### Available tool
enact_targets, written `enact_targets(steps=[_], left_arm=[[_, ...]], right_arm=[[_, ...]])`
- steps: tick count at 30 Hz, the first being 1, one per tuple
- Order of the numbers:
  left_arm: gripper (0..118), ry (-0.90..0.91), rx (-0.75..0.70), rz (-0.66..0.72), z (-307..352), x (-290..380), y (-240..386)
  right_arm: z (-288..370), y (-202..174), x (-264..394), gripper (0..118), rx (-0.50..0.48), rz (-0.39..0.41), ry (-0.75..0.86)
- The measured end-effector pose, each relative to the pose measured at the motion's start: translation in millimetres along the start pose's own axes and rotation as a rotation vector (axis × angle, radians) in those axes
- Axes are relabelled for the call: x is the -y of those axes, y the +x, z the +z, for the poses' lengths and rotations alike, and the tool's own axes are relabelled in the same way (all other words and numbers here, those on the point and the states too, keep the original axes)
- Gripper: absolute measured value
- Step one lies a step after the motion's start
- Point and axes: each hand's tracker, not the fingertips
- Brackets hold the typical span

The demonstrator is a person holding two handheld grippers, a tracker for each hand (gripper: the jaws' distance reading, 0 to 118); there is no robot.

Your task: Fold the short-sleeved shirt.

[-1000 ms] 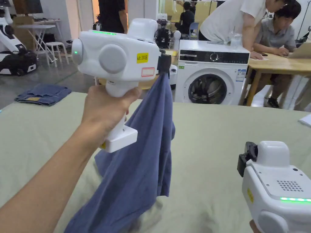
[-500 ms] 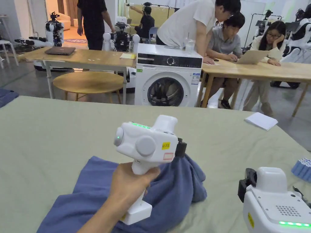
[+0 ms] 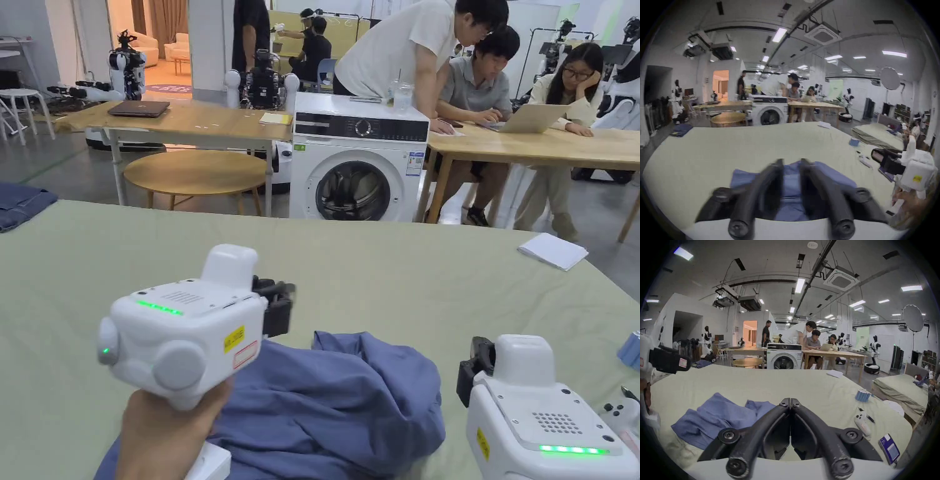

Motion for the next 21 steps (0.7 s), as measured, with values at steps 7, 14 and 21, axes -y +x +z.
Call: enact_targets(steps=[7, 14, 21], left_arm=[[0, -0.009, -0.15, 0.069, 35.9, 32.0, -45.1], [0, -0.183, -0.195, 0.15, 7.0, 44.2, -104.3], [0, -0.376, -0.182, 0.234, -87.3, 27.0, -169.5]], right_arm=[[-7.9, -30.2, -2.6, 0, -0.051, 0.005, 0.01], [-25.2, -43.2, -2.4, 0, -0.077, -0.021, -0.027], [-52.4, -45.5, -1.4, 0, -0.108, -0.008, -0.071]])
